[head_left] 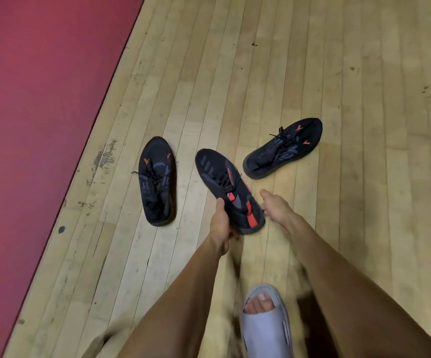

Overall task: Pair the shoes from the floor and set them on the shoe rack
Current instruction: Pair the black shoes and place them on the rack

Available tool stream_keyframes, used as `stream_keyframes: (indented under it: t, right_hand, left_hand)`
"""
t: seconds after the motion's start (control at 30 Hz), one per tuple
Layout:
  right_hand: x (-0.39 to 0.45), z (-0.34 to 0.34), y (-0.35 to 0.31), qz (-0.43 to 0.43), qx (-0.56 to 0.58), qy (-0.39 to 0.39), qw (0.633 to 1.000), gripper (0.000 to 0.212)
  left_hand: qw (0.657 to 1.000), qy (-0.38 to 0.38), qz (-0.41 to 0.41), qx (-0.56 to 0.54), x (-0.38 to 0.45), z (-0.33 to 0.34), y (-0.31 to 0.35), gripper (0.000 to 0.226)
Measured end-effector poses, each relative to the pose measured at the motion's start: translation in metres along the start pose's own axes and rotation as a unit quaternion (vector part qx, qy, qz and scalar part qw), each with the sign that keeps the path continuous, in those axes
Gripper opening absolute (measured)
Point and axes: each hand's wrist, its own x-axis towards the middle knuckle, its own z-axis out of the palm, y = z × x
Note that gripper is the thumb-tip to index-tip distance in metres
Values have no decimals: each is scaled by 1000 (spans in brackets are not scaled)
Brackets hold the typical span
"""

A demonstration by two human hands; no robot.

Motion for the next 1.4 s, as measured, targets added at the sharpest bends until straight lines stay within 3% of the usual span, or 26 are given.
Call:
stream_keyframes:
  t: [0.13,0.37,0.57,0.7,0.97,1.3,1.4]
  right_hand:
    - [-21,11,8,19,73,-39,996,46]
    - [-85,7,5,-46,51,17,998,44]
    - [-165,-18,-5,-111,116,60,985,36]
    - [-233,-38,-29,-171,149,114,967,31]
    - [-371,-87,-62,-280,190,191,921,33]
    - [-509,-124,-33,-350,214,283,867,26]
    - [-548,-136,-11,-358,231,288,858,34]
  left_hand:
    - [997,25,37,61,-16,-8,4,45]
    - [991,23,56,121,-68,-6,6,39]
    - [981,-19,123,151,-140,4,29,29]
    - [958,-74,189,202,-202,11,65,30]
    - [912,-177,319,187,-339,34,104,27]
    - [836,-268,422,224,-457,62,79,29]
    - [813,-299,435,247,-483,77,64,30]
